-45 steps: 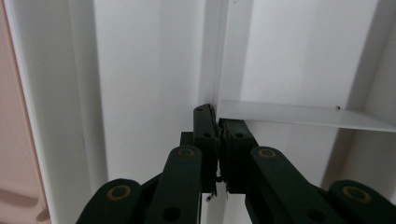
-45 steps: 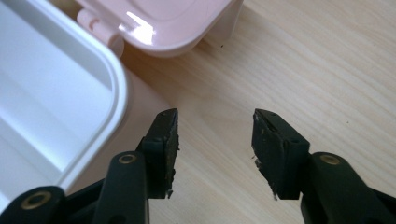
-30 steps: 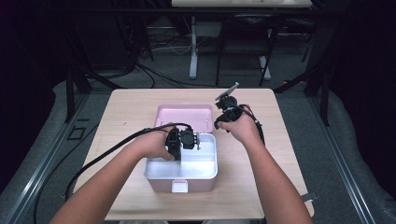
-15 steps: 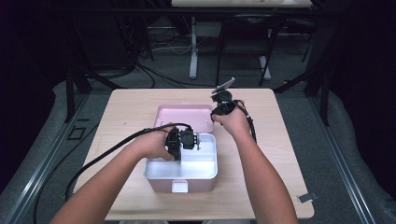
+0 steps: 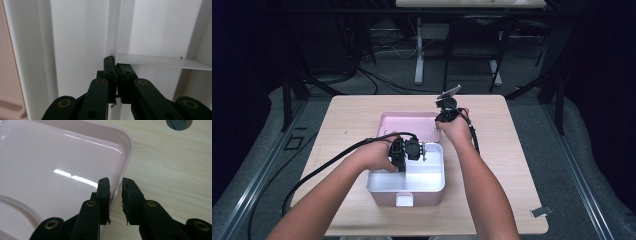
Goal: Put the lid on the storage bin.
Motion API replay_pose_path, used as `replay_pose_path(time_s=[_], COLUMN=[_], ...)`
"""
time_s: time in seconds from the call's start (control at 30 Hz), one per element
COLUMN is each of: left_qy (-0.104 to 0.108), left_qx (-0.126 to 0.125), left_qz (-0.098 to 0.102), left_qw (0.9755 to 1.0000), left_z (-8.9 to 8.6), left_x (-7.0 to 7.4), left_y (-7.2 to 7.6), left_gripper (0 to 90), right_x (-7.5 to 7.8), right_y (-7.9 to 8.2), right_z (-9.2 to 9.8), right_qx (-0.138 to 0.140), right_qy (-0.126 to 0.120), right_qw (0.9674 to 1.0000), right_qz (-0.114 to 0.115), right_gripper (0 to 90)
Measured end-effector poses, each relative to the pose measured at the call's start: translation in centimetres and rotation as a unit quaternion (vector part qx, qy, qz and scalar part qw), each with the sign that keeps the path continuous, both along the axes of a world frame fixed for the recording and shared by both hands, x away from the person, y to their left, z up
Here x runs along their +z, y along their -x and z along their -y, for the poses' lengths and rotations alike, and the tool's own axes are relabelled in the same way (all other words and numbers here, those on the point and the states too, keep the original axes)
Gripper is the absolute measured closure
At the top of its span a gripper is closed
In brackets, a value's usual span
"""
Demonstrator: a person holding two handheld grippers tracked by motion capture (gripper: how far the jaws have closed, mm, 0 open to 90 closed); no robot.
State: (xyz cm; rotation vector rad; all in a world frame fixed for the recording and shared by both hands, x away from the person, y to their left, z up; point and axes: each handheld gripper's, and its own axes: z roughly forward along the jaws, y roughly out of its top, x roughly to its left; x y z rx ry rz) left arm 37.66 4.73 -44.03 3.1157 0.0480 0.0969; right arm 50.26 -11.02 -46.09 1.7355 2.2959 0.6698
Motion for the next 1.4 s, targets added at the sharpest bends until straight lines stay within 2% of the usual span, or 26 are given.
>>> replay_pose_path(time_s=[0.27, 0.7, 0.83, 1.0, 1.4], left_qy=[-0.002, 0.002, 0.002, 0.001, -0.001], left_qx=[0.001, 0.004, 0.004, 0.005, 0.004], left_qz=[0.004, 0.004, 0.004, 0.005, 0.006], left_qw=[1.0000, 1.0000, 1.0000, 1.0000, 1.0000], left_z=[0.0, -0.1, -0.1, 0.0, 0.0], left_x=[0.0, 0.0, 0.0, 0.0, 0.0], left_y=[0.1, 0.1, 0.1, 0.2, 0.1], left_gripper=[86.5, 86.5, 86.5, 86.6, 86.5], right_x=[-0.4, -1.3, -1.2, -0.9, -0.3], right_y=[-0.6, -1.2, -1.1, -0.9, -0.6], right_z=[0.1, -0.1, -0.2, -0.3, -0.3], right_qx=[-0.025, -0.033, -0.040, -0.036, -0.042], right_qy=[-0.016, -0.017, -0.020, -0.011, -0.015], right_qw=[0.9995, 0.9992, 0.9989, 0.9993, 0.9989], right_qz=[-0.006, -0.015, -0.011, -0.003, 0.011], right_gripper=[79.6, 80.2, 81.3, 82.0, 83.6])
